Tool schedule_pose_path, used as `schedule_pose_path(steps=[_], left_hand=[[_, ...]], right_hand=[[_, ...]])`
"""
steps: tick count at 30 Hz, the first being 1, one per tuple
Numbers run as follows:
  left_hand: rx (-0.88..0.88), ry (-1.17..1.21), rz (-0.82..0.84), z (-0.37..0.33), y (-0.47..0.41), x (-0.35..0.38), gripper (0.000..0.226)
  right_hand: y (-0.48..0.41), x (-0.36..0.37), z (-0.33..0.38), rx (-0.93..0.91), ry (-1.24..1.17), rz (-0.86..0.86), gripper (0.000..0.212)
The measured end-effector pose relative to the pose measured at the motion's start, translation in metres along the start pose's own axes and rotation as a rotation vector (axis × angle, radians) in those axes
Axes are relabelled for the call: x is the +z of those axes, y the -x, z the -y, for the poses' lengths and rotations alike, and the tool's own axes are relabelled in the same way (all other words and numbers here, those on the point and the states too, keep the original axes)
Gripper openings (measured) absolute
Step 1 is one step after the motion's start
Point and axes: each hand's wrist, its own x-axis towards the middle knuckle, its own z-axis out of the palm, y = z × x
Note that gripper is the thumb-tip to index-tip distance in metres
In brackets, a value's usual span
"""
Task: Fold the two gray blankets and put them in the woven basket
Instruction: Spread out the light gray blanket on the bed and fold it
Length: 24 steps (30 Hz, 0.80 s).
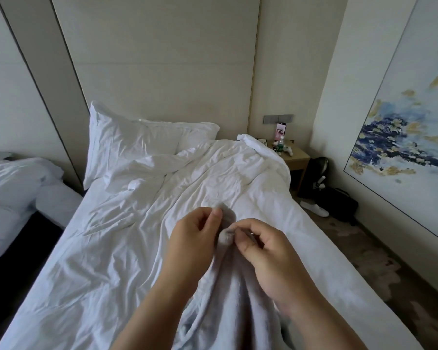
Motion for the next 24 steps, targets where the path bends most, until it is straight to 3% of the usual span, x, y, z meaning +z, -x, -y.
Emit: schedule_pose_path(steps=[2, 4, 8, 13, 15, 17, 20, 24], left_hand=[[-0.012, 0.091, 0.090, -0.002, 0.005, 0.004, 0.023], [0.019, 0.120, 0.115, -0.003, 0.009, 0.008, 0.019], [0.085, 0.125, 0.152, -0.004, 0.016, 0.008, 0.018], [0.135, -0.020, 0.183, -0.002, 0.018, 0.007, 0.009], [0.175, -0.071, 0.174, -0.005, 0.011, 0.001, 0.009], [0.248, -0.119, 0.178, -0.016, 0.000, -0.009, 0.011], [0.370, -0.212, 0.155, -0.041, -0.026, -0.025, 0.017], [0.458, -0.199, 0.106, -0.083, -0.063, -0.043, 0.026]], right_hand=[[0.000, 0.004, 0.003, 0.077, -0.244, -0.021, 0.017], [-0.001, 0.006, 0.001, 0.130, -0.331, -0.158, 0.016], [0.000, 0.006, -0.003, 0.142, -0.216, -0.366, 0.016], [0.001, 0.004, -0.004, 0.068, -0.085, -0.366, 0.009], [-0.006, -0.004, -0.002, 0.072, -0.105, -0.238, 0.010], [-0.022, -0.017, 0.007, 0.133, -0.170, 0.041, 0.026], [-0.057, -0.031, 0.030, 0.170, 0.014, 0.454, 0.029], [-0.100, -0.027, 0.051, 0.236, 0.148, 0.663, 0.028]])
